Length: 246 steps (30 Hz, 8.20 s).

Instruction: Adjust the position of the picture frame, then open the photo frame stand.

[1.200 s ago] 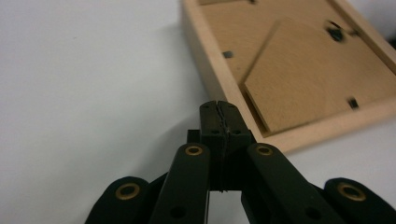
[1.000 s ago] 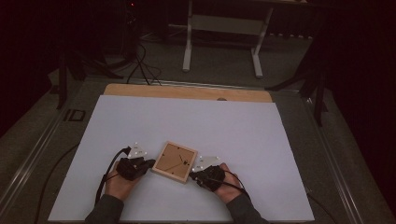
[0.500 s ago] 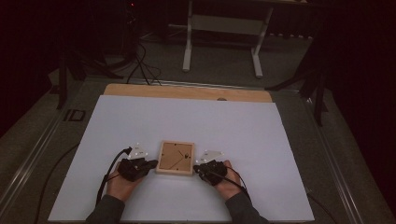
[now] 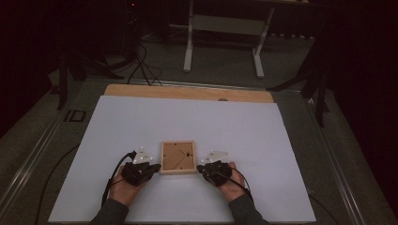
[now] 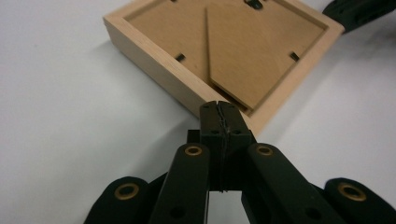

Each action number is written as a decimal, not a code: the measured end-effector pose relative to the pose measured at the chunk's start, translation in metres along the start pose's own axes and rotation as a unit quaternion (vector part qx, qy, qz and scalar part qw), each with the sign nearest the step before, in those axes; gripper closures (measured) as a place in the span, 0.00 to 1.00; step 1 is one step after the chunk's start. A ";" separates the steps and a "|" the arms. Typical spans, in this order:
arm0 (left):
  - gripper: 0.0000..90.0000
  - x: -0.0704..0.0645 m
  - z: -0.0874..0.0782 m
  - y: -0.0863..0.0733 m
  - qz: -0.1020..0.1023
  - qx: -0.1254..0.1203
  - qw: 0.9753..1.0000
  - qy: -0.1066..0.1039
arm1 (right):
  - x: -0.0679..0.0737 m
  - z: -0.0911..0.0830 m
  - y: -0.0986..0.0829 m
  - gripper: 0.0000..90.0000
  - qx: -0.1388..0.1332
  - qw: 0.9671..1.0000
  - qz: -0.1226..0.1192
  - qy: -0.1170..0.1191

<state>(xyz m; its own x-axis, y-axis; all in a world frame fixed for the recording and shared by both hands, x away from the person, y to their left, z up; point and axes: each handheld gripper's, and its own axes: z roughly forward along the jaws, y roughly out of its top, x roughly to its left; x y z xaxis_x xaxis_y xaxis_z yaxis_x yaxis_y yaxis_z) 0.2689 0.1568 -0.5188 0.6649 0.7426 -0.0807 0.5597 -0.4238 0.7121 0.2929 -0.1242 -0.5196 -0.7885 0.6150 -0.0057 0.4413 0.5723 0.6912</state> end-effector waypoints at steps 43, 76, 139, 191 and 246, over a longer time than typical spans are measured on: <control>1.00 -0.002 0.041 0.023 -0.012 0.031 0.998 0.045 | -0.022 -0.002 -0.003 1.00 -0.010 0.999 0.033 -0.038; 0.82 0.006 0.043 0.026 -0.024 0.022 0.998 0.054 | -0.029 -0.002 -0.001 0.94 -0.037 0.997 0.040 -0.063; 0.54 -0.016 0.058 0.084 0.004 0.047 0.999 0.027 | -0.023 -0.002 0.001 1.00 -0.076 0.996 0.034 -0.034; 0.46 -0.011 0.052 0.108 -0.024 0.104 0.994 0.001 | -0.022 -0.002 0.001 1.00 -0.081 0.996 0.037 -0.028; 0.59 0.000 0.056 0.122 -0.091 0.094 0.991 -0.040 | -0.025 -0.004 0.001 0.94 -0.088 0.995 0.050 -0.013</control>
<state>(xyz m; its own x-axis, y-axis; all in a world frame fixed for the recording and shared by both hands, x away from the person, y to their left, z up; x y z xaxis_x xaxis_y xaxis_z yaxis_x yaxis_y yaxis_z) 0.3651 0.0762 -0.4707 0.5768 0.7757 -0.2561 0.7512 -0.3804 0.5394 0.3112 -0.1412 -0.5158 -0.7320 0.6793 0.0518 0.4336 0.4058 0.8045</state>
